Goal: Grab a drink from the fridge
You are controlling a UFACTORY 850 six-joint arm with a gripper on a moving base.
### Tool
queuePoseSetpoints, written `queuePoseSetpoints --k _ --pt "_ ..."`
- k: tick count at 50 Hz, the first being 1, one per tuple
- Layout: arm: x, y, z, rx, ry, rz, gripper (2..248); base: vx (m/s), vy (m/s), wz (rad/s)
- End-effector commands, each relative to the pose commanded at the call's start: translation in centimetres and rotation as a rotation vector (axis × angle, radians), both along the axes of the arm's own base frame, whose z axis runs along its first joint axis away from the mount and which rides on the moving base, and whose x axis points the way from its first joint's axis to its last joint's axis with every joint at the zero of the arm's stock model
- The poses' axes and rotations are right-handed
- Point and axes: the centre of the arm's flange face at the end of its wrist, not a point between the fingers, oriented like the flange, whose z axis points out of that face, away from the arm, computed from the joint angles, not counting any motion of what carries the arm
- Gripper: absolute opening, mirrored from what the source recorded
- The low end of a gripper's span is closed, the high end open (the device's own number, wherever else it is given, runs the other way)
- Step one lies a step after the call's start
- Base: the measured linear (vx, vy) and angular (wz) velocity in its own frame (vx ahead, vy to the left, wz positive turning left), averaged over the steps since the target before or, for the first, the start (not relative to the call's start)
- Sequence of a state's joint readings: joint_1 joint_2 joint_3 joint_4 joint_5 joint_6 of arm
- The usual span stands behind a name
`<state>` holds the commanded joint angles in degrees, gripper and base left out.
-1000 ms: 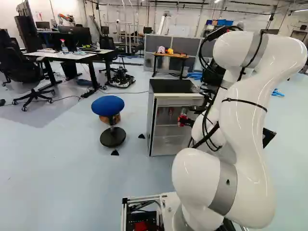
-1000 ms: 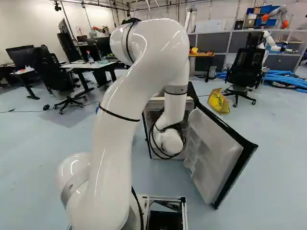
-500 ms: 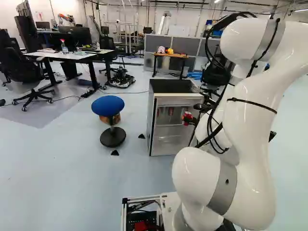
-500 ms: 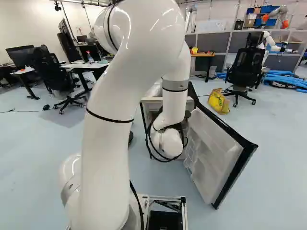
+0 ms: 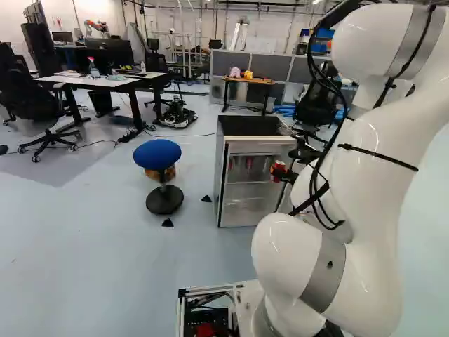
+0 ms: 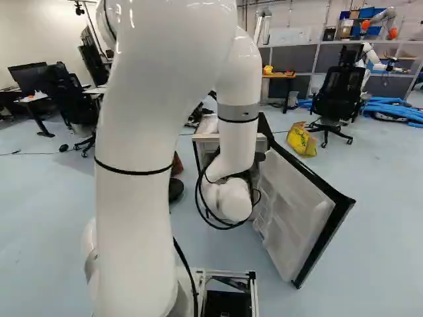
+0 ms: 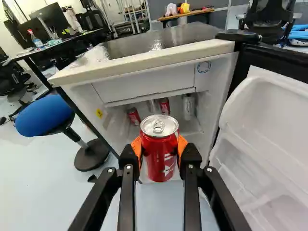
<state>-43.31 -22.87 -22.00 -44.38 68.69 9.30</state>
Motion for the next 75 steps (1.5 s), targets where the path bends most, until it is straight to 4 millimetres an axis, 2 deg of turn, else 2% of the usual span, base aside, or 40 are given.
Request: queuePoseSetpoints --k 22,54,75 --pt "-2.2 0.9 2.6 -0.035 -0.035 0.025 93 0.000 0.000 0.000" --pt "-2.5 1.3 6.0 -0.105 -0.103 0.027 93 0.000 0.000 0.000" --pt "-1.6 1.4 8.2 -0.153 -0.152 0.046 93 0.000 0.000 0.000"
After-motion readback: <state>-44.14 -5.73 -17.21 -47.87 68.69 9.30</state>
